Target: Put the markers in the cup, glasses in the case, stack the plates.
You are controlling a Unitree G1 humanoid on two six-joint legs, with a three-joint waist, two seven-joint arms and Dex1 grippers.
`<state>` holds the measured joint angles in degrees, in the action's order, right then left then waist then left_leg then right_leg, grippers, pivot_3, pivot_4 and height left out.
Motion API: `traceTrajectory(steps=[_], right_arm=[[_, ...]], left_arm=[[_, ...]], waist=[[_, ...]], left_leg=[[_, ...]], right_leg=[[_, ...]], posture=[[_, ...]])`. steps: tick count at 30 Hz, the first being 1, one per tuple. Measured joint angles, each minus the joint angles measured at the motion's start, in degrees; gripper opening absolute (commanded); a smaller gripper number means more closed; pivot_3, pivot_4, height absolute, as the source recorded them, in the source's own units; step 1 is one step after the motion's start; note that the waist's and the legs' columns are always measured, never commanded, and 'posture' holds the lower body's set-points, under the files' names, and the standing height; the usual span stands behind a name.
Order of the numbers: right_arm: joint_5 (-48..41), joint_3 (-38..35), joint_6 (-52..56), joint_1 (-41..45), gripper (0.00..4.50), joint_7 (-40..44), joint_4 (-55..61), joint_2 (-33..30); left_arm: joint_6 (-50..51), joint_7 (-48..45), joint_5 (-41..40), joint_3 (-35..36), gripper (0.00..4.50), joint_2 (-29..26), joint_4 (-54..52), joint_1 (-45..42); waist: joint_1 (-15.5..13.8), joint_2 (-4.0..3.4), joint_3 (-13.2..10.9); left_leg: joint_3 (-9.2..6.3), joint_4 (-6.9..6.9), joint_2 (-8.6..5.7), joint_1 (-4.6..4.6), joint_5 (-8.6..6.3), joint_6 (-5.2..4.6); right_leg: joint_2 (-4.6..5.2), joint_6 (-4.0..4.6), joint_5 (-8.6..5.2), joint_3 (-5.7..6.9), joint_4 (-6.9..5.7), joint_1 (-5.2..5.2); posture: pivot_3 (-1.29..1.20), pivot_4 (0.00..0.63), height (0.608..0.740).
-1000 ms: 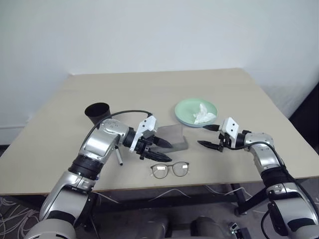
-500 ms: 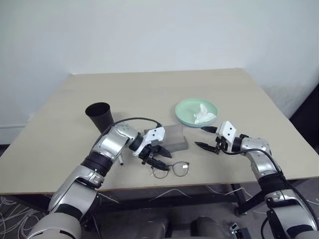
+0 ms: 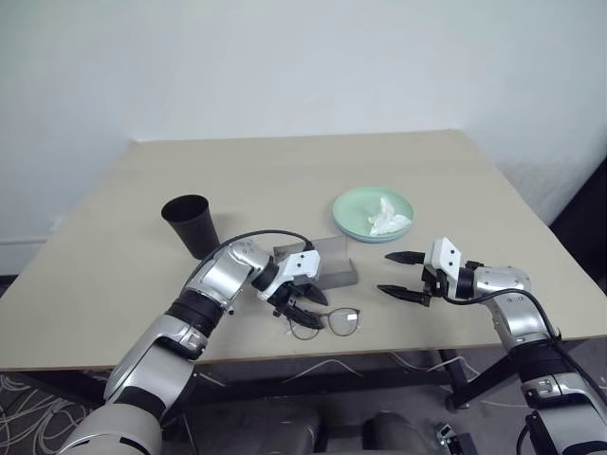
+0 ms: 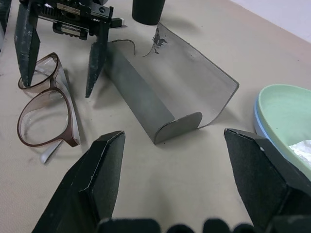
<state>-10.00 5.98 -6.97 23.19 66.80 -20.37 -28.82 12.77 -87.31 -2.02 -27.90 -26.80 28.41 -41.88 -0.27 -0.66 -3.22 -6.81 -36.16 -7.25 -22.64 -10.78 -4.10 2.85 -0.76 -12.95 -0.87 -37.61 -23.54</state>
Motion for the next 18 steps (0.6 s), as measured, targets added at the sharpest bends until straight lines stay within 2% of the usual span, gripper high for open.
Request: traceTrajectory(steps=[5, 18], right_arm=[[0.05, 0.34, 0.01, 0.0, 3.56, -0.17, 0.0, 0.02], [1.06, 1.1, -0.54, 0.29, 3.56, -1.68, -0.56, 0.12]], left_arm=[[-0.97, 0.01, 0.29, 0.05, 0.27, 0.61, 0.15, 0.0], [-2.01, 0.16, 0.88, 0.14, 0.27, 0.73, 0.44, -0.52]], waist=[[-0.01, 0.01, 0.0], [-0.01, 0.02, 0.0]], left_leg=[[0.0, -0.01, 0.0, 0.01, 0.0, 0.0], [0.0, -0.04, 0.0, 0.02, 0.0, -0.01]], right_leg=[[0.0, 0.0, 0.0, 0.01, -0.01, 0.02], [0.0, -0.01, 0.0, 0.03, -0.01, 0.04]], posture=[[0.0, 0.0, 0.736], [0.0, 0.0, 0.736]])
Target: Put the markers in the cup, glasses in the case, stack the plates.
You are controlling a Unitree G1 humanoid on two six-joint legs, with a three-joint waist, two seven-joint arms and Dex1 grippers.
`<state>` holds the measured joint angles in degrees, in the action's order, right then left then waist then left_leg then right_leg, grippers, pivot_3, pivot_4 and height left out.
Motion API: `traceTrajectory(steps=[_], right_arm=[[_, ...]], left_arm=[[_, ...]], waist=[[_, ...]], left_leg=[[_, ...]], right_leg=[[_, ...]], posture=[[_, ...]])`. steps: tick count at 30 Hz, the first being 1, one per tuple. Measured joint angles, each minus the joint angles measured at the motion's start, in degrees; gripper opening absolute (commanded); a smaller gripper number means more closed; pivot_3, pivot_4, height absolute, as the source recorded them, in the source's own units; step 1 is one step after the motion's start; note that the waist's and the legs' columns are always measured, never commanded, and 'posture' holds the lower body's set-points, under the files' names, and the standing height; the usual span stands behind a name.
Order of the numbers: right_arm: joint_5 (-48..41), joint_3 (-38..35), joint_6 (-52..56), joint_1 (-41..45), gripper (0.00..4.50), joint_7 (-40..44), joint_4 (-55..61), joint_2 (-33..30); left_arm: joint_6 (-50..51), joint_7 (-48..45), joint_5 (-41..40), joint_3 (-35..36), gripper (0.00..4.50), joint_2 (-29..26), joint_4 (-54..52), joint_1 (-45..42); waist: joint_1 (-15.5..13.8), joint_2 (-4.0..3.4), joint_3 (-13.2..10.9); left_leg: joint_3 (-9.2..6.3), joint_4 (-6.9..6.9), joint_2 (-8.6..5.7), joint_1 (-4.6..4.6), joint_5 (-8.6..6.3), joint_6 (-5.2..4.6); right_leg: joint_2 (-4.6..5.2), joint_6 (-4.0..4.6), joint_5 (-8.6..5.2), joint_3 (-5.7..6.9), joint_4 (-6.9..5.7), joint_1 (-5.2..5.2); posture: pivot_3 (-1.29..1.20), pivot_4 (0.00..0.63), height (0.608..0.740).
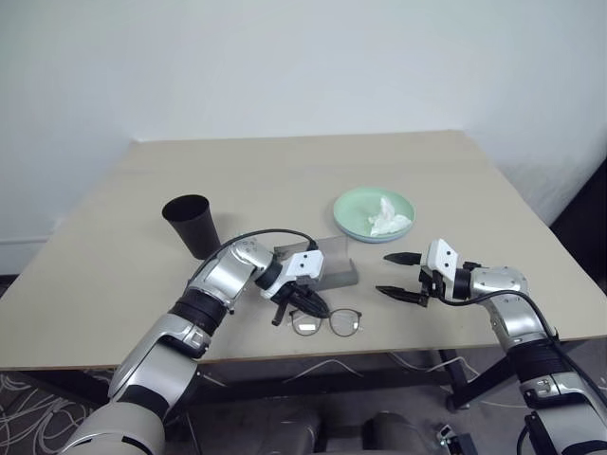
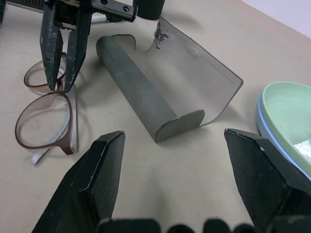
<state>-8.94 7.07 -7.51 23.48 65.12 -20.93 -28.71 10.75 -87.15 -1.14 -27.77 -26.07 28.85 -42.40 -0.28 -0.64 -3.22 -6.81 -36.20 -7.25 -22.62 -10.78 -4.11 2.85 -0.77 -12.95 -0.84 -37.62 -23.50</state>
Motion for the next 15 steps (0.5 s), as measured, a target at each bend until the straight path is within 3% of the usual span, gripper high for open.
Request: traceTrajectory(steps=[15], right_arm=[[-5.44, 0.76, 8.5, -2.69, 3.56, 9.8, 7.08, -3.81]], left_arm=[[0.53, 0.1, -0.09, 1.02, 0.27, 0.05, -0.04, -0.02]], waist=[[0.09, 0.03, -0.01]], left_leg=[[-0.02, -0.04, 0.0, -0.02, 0.0, -0.02]], right_leg=[[0.02, -0.02, -0.01, 0.01, -0.01, 0.01]], posture=[[0.0, 0.0, 0.736]])
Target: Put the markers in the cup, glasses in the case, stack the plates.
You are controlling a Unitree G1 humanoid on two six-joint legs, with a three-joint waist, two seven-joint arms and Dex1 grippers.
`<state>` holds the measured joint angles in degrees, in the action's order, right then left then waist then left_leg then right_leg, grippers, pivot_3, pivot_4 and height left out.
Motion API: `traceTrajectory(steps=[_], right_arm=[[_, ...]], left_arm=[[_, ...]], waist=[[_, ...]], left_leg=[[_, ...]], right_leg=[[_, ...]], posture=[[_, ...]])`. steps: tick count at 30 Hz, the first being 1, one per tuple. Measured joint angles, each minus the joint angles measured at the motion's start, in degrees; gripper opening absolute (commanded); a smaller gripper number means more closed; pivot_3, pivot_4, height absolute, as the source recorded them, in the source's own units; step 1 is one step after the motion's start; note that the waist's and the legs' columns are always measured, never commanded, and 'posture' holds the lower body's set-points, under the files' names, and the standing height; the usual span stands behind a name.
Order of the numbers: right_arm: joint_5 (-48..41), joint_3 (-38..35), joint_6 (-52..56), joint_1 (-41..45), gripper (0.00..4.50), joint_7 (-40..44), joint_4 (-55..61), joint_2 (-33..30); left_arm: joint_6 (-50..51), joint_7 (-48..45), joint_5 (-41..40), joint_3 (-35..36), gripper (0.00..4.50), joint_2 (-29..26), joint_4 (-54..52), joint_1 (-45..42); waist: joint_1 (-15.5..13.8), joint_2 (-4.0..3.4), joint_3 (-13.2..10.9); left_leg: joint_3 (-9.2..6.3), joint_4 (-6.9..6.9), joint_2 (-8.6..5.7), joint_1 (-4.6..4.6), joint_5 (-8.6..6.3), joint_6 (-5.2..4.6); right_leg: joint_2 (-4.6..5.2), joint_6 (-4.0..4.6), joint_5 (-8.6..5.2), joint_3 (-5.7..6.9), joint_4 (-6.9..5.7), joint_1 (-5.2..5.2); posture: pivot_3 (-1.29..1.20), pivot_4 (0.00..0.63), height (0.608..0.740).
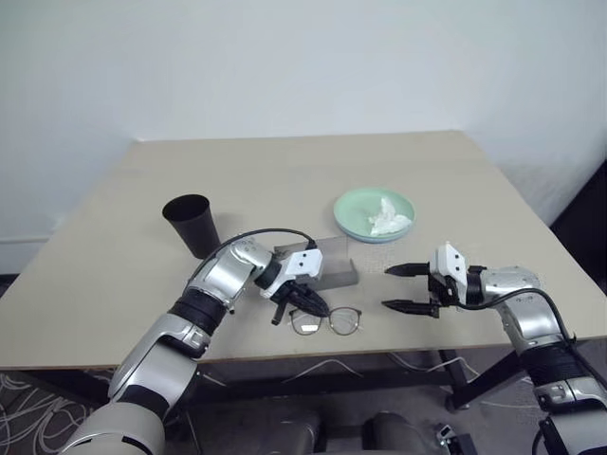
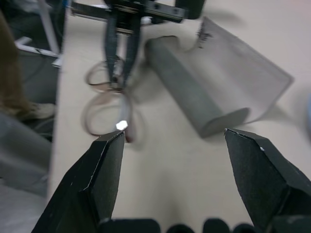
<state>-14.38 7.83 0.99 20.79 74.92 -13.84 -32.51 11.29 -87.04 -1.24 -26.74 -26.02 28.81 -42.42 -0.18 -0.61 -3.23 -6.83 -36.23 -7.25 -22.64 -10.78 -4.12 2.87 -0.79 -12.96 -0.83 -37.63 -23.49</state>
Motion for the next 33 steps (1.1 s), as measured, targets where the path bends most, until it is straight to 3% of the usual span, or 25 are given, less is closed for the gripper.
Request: traceTrajectory(steps=[24, 33], right_arm=[[0.35, -0.63, 0.32, 1.72, 3.56, -2.61, -1.4, -0.92], [0.53, -0.63, 0.08, 1.87, 3.56, -3.32, -1.95, -1.06]], left_arm=[[4.32, 0.33, -3.88, 4.3, 0.13, -0.54, -4.63, -0.42], [0.28, 3.08, -3.99, 8.17, 0.13, -1.74, -2.88, -8.29]], waist=[[-0.13, 0.09, -0.05], [-0.2, 0.18, -0.11]], left_leg=[[-0.01, -0.01, 0.0, -0.05, 0.0, 0.0], [0.0, -0.05, 0.0, -0.04, 0.0, 0.0]], right_leg=[[0.02, -0.03, -0.02, 0.05, 0.03, -0.03], [0.02, -0.04, -0.01, 0.06, 0.02, 0.0]], posture=[[0.0, 0.0, 0.736], [0.0, 0.0, 0.736]])
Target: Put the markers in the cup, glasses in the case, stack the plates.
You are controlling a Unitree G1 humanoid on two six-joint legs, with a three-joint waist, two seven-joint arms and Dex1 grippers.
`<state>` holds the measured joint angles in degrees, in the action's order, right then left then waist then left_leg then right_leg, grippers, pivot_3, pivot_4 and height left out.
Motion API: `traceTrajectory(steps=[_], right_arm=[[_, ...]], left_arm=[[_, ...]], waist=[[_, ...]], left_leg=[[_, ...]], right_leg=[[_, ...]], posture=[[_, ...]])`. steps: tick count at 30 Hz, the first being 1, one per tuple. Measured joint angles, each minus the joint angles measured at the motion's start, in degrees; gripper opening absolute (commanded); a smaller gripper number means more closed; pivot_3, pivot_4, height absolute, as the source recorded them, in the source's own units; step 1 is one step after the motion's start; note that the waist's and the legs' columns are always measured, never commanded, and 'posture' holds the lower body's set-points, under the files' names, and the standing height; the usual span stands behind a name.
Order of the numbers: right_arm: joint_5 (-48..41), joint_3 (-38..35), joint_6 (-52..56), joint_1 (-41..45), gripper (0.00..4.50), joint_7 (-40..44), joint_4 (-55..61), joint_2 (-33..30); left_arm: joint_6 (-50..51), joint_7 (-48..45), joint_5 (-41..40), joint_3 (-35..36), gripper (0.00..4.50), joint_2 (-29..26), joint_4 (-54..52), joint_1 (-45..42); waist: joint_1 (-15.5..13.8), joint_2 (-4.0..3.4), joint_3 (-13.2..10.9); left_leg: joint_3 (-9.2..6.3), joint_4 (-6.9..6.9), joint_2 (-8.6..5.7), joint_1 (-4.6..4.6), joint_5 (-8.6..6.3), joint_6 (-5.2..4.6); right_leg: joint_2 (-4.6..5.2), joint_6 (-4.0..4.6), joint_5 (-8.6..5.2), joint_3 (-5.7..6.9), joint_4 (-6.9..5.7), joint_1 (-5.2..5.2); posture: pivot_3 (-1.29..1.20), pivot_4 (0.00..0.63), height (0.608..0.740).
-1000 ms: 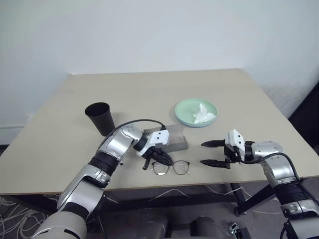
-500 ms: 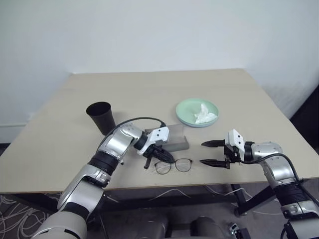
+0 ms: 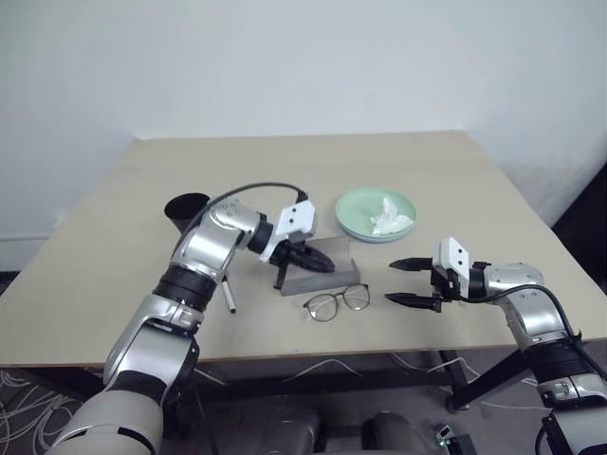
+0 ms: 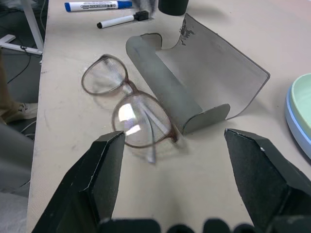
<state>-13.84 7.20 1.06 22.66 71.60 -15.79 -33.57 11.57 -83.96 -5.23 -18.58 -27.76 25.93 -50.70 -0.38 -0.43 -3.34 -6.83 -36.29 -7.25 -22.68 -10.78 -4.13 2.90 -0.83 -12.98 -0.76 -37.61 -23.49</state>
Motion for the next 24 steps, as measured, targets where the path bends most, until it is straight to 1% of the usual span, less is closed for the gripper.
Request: traceTrajectory(steps=[4, 7, 8, 10, 14, 18, 24], right_arm=[[0.39, 0.04, 0.0, 0.05, 3.56, -0.26, 0.0, 0.03], [0.51, 0.19, 0.0, 0.05, 3.56, -0.52, 0.01, 0.21], [0.55, 0.23, 0.0, 0.04, 3.56, -0.67, 0.01, 0.31], [0.61, 0.29, 0.0, 0.03, 3.56, -0.89, 0.02, 0.58], [0.9, 0.53, -0.24, -0.65, 3.56, -1.66, 0.29, 0.89], [1.11, 0.83, -0.82, -0.88, 3.56, -2.63, 0.29, 1.3], [1.81, 0.85, -1.55, -1.07, 3.56, -3.46, 0.27, 1.49]], left_arm=[[-3.59, 2.26, 1.28, 0.74, 0.13, -0.01, 5.76, -3.58], [-4.84, 1.39, 2.04, 0.35, 0.13, 0.06, 6.75, -3.73], [-5.02, 1.0, 2.17, 0.03, 0.29, 0.09, 6.76, -3.44], [-4.76, 0.19, 2.25, -0.55, 0.77, 0.5, 6.74, -2.39], [-2.58, -1.25, 2.29, -2.62, 2.07, 1.56, 3.33, 0.99], [-0.87, -2.16, 2.83, -5.13, 2.07, 1.79, 0.0, 2.98], [1.15, -2.69, 3.54, -7.01, 2.07, 1.95, -1.54, 3.66]], waist=[[0.04, 0.01, -0.01], [0.06, 0.02, -0.02], [0.06, 0.03, -0.02], [0.05, 0.03, -0.02], [0.02, 0.05, -0.03], [0.03, 0.05, -0.03], [0.03, 0.05, -0.03]], left_leg=[[0.0, 0.01, 0.0, 0.0, 0.0, 0.0], [0.01, 0.02, 0.0, -0.01, 0.0, 0.0], [0.01, 0.02, 0.0, -0.01, 0.0, 0.0], [0.01, 0.01, 0.0, -0.01, 0.0, 0.0], [0.0, 0.0, 0.0, -0.01, 0.0, 0.0], [0.01, -0.04, 0.0, 0.0, 0.0, 0.0], [0.0, -0.04, 0.0, 0.01, 0.0, 0.0]], right_leg=[[-0.02, -0.01, 0.01, 0.0, -0.01, -0.02], [-0.02, -0.01, 0.01, 0.0, 0.0, -0.02], [-0.01, -0.01, 0.01, -0.01, 0.01, -0.02], [-0.01, -0.01, 0.01, -0.01, 0.01, -0.01], [-0.01, -0.01, 0.01, -0.01, 0.0, 0.0], [-0.02, -0.01, 0.01, -0.01, -0.02, 0.0], [-0.02, 0.0, 0.0, -0.01, -0.04, 0.02]], posture=[[0.0, 0.0, 0.736], [0.0, 0.0, 0.736], [0.0, 0.0, 0.736], [0.0, 0.0, 0.736], [0.0, 0.0, 0.736], [0.0, 0.0, 0.736], [0.0, 0.0, 0.736]])
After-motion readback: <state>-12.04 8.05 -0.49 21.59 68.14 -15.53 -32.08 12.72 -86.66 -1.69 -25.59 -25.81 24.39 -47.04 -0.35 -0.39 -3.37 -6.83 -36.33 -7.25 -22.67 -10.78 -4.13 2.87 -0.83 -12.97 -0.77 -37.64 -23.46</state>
